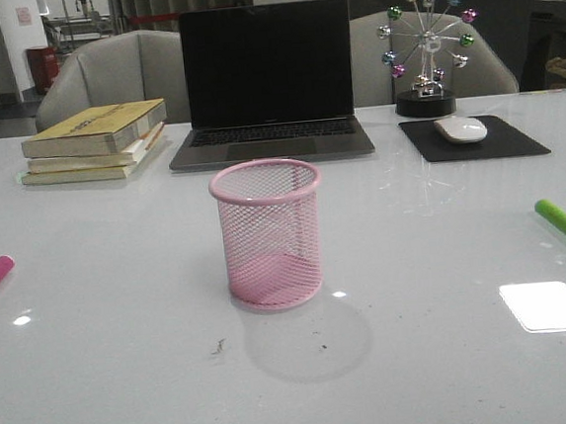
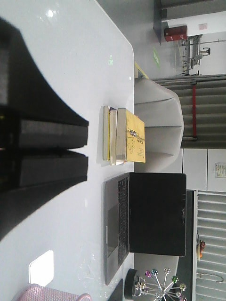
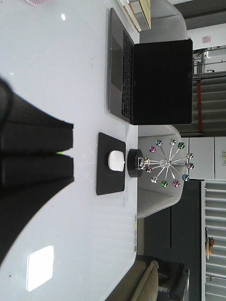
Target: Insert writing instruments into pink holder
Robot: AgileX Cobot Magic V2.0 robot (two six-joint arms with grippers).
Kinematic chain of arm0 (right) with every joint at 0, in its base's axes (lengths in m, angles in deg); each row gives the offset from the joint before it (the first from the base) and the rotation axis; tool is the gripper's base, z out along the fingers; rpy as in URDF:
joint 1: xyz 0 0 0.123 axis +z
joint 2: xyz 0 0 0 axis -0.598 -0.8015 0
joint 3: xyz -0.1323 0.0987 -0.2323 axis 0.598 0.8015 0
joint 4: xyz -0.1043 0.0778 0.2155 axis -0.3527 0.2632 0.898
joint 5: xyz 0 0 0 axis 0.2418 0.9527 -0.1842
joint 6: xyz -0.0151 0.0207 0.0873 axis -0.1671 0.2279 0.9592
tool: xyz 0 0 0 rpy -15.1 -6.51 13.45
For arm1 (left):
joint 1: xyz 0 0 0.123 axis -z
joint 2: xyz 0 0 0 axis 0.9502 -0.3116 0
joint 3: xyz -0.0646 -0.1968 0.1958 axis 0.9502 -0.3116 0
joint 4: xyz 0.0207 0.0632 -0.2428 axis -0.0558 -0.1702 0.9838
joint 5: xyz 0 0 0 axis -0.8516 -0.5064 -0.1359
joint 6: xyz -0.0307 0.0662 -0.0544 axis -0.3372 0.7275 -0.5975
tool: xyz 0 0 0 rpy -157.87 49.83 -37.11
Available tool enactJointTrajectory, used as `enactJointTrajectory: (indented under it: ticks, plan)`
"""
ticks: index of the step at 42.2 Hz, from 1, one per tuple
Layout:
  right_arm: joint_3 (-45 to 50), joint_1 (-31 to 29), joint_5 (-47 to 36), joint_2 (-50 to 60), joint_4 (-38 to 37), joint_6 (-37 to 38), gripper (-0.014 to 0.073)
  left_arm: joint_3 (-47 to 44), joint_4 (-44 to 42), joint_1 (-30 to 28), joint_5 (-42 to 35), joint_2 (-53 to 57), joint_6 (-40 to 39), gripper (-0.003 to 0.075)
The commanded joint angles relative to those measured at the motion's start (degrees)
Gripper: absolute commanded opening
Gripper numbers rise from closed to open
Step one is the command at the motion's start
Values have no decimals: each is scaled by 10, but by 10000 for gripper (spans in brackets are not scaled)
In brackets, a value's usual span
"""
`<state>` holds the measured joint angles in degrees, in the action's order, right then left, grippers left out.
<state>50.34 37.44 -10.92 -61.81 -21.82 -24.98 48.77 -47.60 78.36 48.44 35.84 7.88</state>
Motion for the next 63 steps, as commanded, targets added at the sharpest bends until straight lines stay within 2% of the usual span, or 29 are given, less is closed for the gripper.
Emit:
enactJointTrajectory:
  ticks: [1, 53, 63]
  plan:
    - [-3, -1, -53, 12, -2, -2, 58, -3, 4, 2, -53, 11, -6, 92]
    - [-3, -1, -53, 12, -2, -2, 58, -3, 4, 2, -53, 11, -6, 92]
    - [-6, -1, -77, 12, -2, -2, 58, 24, 4, 2, -105, 11, -6, 92]
